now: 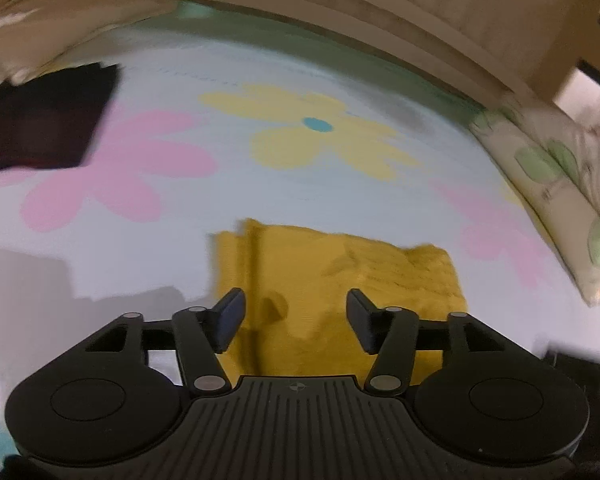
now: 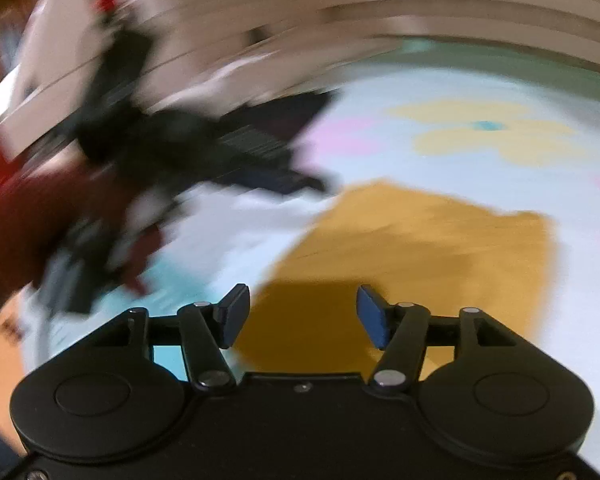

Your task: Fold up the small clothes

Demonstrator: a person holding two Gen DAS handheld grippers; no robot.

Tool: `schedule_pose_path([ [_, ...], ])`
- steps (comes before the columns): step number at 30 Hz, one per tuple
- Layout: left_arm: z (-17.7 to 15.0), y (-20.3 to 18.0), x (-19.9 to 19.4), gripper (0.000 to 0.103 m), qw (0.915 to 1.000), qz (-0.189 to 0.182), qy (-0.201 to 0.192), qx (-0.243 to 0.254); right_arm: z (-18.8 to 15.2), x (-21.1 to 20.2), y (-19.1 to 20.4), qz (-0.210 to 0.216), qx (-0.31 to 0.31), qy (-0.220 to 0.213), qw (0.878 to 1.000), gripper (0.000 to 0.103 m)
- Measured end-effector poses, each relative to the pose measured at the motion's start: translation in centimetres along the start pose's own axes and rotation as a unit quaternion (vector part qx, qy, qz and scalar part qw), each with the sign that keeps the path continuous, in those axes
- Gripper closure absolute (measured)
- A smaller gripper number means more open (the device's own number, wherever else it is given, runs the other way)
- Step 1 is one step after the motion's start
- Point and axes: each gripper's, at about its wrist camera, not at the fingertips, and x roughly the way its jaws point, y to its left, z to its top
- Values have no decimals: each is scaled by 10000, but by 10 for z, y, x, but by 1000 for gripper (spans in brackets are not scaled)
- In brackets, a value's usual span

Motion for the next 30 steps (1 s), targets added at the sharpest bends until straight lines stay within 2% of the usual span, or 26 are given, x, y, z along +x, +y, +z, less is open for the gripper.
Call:
schedule_pose_path([
  [2,-4,-15,8,45,9997,-12,79,225,5,-1,-32,-485,479,-97,9976,36],
  [5,-14,-33,23,42,9980,-54,221,589,8,6,-68,-957,972,-100,9906,36],
  [7,-23,-37,32,36,9961,6,363,800,5,16,-79,-1133,926,47,9892,36],
  [10,-36,-35,40,32,9907,395,463,1221,0,40,-77,-1242,718,376,9889,36],
  [12,-40,-29,39,12,9873,788,484,1290,5,59,-70,-1107,666,510,9903,36],
  [14,-39,-9,39,7,9923,791,566,761,8,68,-65,-994,578,526,9920,32],
  [16,-40,12,37,7,9963,531,661,147,13,72,-60,-956,477,585,9926,29],
  [20,-39,25,25,8,9974,252,680,33,13,72,-75,-668,952,644,9911,26],
  [24,-44,42,17,8,9959,-134,783,-438,14,71,-93,-265,1348,702,9880,26],
  [27,-44,45,14,8,9924,-364,860,-803,14,70,-106,109,1735,728,9821,20],
  [28,-44,46,14,8,9911,-400,911,-885,13,69,-110,232,1870,728,9794,18],
  [30,-42,46,15,8,9909,-220,967,-912,12,70,-118,437,2090,709,9744,17],
])
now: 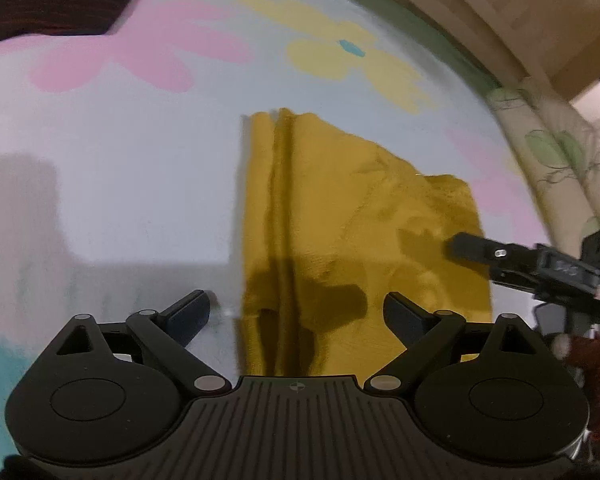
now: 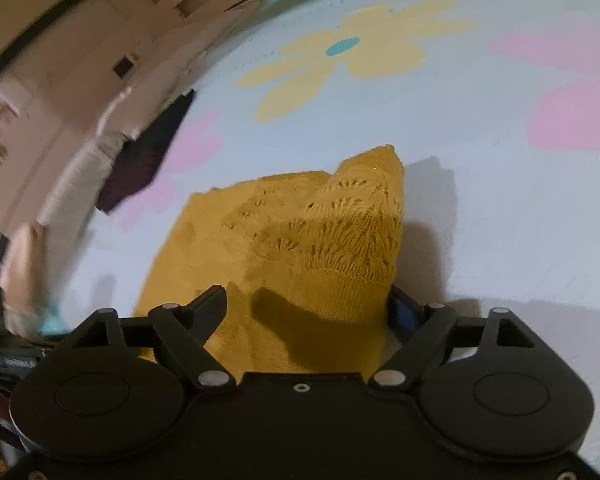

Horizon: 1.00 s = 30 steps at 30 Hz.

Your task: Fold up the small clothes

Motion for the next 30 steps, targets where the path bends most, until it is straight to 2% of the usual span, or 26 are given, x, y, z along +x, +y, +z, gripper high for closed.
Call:
schedule_pose_path([
  [2,0,1,-2,8,9998,204,-84,27,1,0,-7,175,151,1,9997,17],
  [5,0,4,0,8,9999,113,-75,-48,1,1,-13,354,289,1,9990,16],
  [10,0,-8,12,7,9979,-595,-4,-245,2,8,-14,653,359,-8,9972,10],
  [12,2,-16,21,1,9975,-677,-70,-174,2,11,-13,764,371,-51,9964,7],
  [14,4,-23,29,1,9975,-679,-171,-20,1,14,-13,891,373,-120,9953,5],
  [16,8,-26,35,1,9969,-736,-266,-66,2,16,-13,989,411,-195,9941,4],
  [18,6,-26,36,2,9958,-794,-371,-261,2,17,-12,1031,407,-248,9935,6],
  [19,6,-27,36,2,9953,-819,-402,-336,2,18,-11,1003,372,-247,9940,17],
  [20,6,-29,38,5,9954,-808,-401,-330,2,19,-9,888,335,-216,9952,39],
  [21,6,-31,38,26,9961,-750,-391,-247,2,21,-7,744,298,-170,9966,50],
  [22,6,-35,36,40,9971,-649,-370,-109,2,21,-5,676,252,-145,9973,59],
  [23,6,-37,34,63,9978,-529,-398,23,2,20,-3,603,182,-173,9979,60],
  [24,5,-38,31,73,9978,-471,-456,58,2,18,3,464,40,-186,9987,60],
  [26,5,-36,23,75,9969,-565,-547,-59,5,10,18,172,-275,-207,9993,61],
  [30,0,-52,3,75,9948,-744,-694,86,7,-12,41,99,-513,-281,9982,64],
])
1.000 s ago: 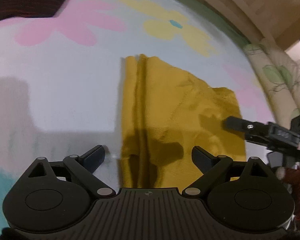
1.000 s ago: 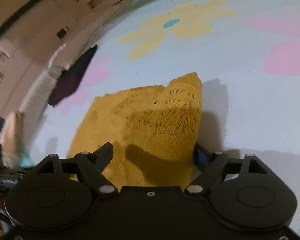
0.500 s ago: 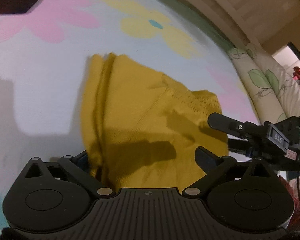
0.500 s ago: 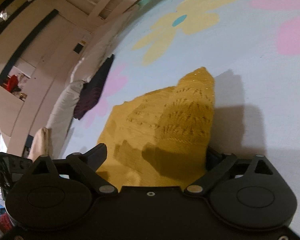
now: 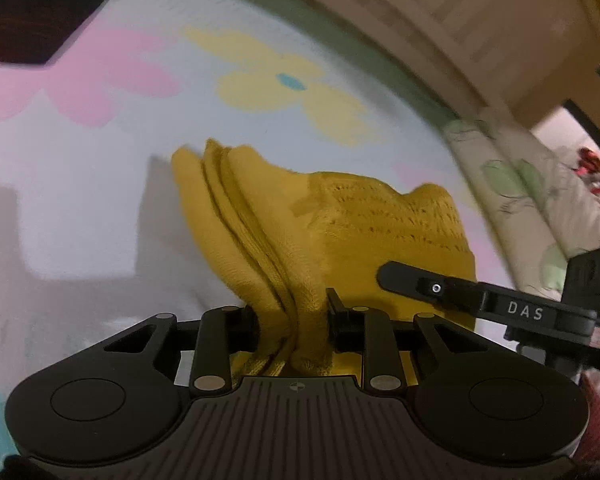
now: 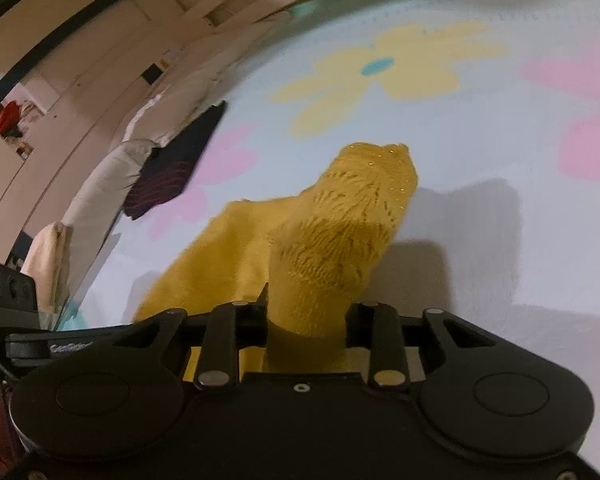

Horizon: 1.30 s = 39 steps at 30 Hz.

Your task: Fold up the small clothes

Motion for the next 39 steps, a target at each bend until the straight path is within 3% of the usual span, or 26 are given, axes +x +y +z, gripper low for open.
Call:
schedule_pose_path([
  [5,-12,-35,-28,75,9990,-340,-30,276,-9,-38,30,-125,-283,-82,9995,64],
  [11,-41,-69,-65,76,9970,-608,-53,485,-34,-87,54,-35,-153,-257,9995,64],
  [20,-102,-81,-93,76,9964,-519,160,650,-95,-121,74,122,79,-212,9997,64],
  [23,-119,-71,-88,75,9978,-189,297,560,-112,-116,69,51,44,-83,9999,63],
  [24,-126,-65,-85,75,9977,109,365,566,-116,-115,68,-186,-89,-68,9998,61],
  [27,-142,-41,-76,70,9875,1206,609,813,-124,-104,54,-1533,-596,45,9864,47],
  [30,-138,-29,-84,70,9862,1405,452,748,-122,-116,32,-1666,-223,-128,9857,46],
  [32,-130,-36,-90,71,9812,1640,162,1007,-119,-125,27,-1689,-179,-279,9851,44],
  [36,-113,-63,-91,71,9830,1345,-309,1214,-116,-128,28,-1757,-295,-437,9830,44],
  [39,-102,-90,-63,70,9778,1241,-234,1671,-123,-120,36,-1813,-447,-310,9819,44],
])
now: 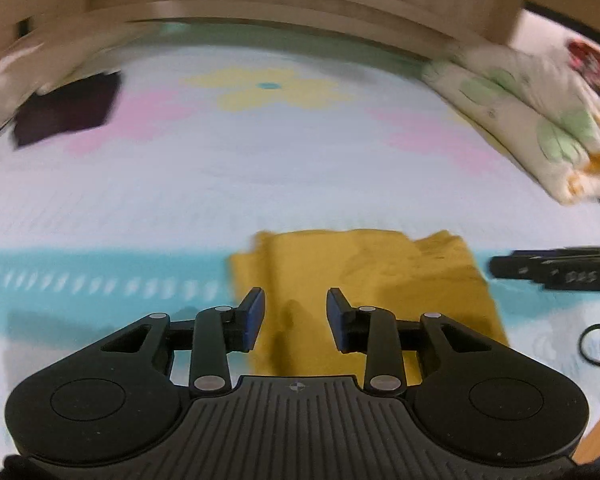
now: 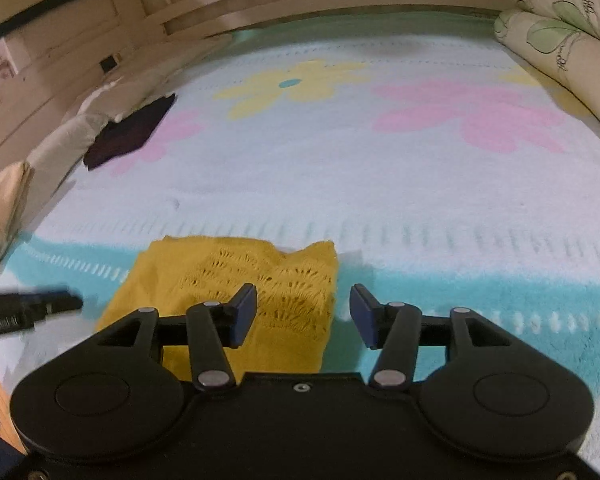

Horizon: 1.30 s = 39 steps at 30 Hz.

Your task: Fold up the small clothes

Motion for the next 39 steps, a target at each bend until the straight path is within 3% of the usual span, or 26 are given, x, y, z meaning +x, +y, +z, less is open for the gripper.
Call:
schedule_pose_path([
  [4,12,-15,41,70,9997,-19,218,140,-10,14,8,-256,-275,188,9991,44],
  [7,13,-18,73,70,9984,215,412,332,-10,29,2,-337,-207,379,9985,44],
  [9,1,-5,75,67,9974,465,416,353,-10,40,2,-377,-212,516,9977,44],
  [12,3,1,79,67,9979,492,396,162,-9,55,5,-374,-209,574,9974,41],
  [15,2,0,80,66,9968,546,402,413,-7,65,8,-407,-195,567,9974,39],
  [18,2,7,73,65,9982,429,393,176,-6,63,7,-440,-105,555,9974,35],
  [19,3,8,71,63,9985,377,389,96,-7,61,6,-453,-78,535,9975,30],
  [21,-4,9,55,31,9990,259,372,-49,-9,53,3,-521,-61,467,9975,26],
  [23,-10,9,42,21,9994,204,267,-116,-12,40,-2,-543,32,345,9979,17],
  [26,-22,2,21,19,9996,231,185,15,-19,19,-8,-467,232,159,9985,0],
  [32,-52,-7,13,18,9975,414,464,343,-45,0,-2,-427,40,453,9981,0],
  [34,-65,-3,12,14,9967,438,622,272,-58,1,1,-534,4,586,9969,0],
  [36,-75,3,8,1,9964,501,671,118,-72,2,1,-523,111,703,9961,0],
  [39,-85,11,1,1,9960,520,719,-106,-90,-7,-3,-478,443,631,9959,0],
])
